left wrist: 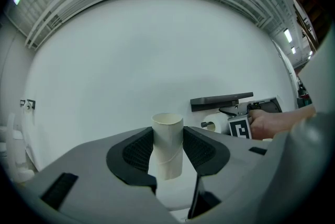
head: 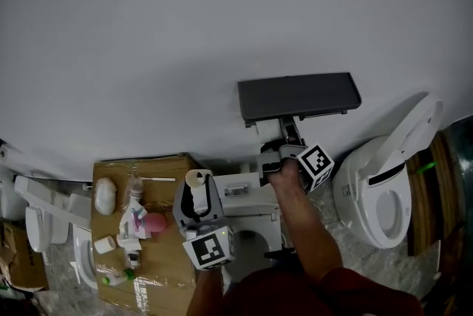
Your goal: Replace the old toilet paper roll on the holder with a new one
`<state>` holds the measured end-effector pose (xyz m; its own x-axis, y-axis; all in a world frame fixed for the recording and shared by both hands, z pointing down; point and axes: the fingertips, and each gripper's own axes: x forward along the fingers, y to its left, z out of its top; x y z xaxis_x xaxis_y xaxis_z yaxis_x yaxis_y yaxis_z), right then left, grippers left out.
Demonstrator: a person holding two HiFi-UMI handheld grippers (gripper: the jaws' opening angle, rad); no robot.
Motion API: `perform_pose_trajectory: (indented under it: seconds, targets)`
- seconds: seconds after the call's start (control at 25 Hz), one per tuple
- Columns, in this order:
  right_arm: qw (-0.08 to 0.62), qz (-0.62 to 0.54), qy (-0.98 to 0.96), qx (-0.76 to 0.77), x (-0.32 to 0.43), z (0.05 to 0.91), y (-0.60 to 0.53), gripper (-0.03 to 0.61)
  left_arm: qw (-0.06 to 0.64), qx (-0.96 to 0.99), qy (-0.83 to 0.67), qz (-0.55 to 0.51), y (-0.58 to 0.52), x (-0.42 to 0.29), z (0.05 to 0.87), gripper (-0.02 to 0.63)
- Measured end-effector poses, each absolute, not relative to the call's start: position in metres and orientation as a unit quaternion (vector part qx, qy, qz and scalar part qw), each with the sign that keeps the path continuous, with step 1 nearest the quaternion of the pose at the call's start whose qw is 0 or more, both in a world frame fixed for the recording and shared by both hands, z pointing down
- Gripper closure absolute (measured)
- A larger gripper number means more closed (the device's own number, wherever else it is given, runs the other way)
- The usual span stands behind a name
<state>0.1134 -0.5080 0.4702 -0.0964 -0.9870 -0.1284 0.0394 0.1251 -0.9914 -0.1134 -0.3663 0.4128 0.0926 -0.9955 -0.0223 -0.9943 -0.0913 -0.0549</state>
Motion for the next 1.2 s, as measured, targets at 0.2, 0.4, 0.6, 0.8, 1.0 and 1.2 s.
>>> perform_pose_trajectory:
  seconds: [0.2,0.4,0.6,0.8,1.0,1.2]
  targets:
    - [0.522,-0.497,0.547,-0.426,0.113,0.471,-0.509,0.198,0.039,-0.734,0.677,-0.021,-0.368,-0.116,0.413,0.419]
    - [0.519,-0.497,0.544,-0.434,0.112,0.469,-0.505,0.187,0.036,-0.734,0.678,-0.014,-0.365,-0.115,0.41,0.419]
    - [0.518,-0.494,0.548,-0.432,0.106,0.466,-0.506,0.161,0.036,-0.728,0.685,-0.017,-0.364,-0.12,0.41,0.419]
    - [0.525,-0.495,0.545,-0.426,0.102,0.465,-0.503,0.133,0.036,-0.728,0.685,-0.016,-0.363,-0.126,0.411,0.419]
    - [0.525,-0.508,0.542,-0.415,0.091,0.468,-0.506,0.095,0.03,-0.724,0.689,-0.018,-0.362,-0.129,0.413,0.419]
    - [0.513,-0.512,0.555,-0.408,0.074,0.464,-0.505,0.089,0.038,-0.722,0.691,-0.017,-0.362,-0.135,0.41,0.419]
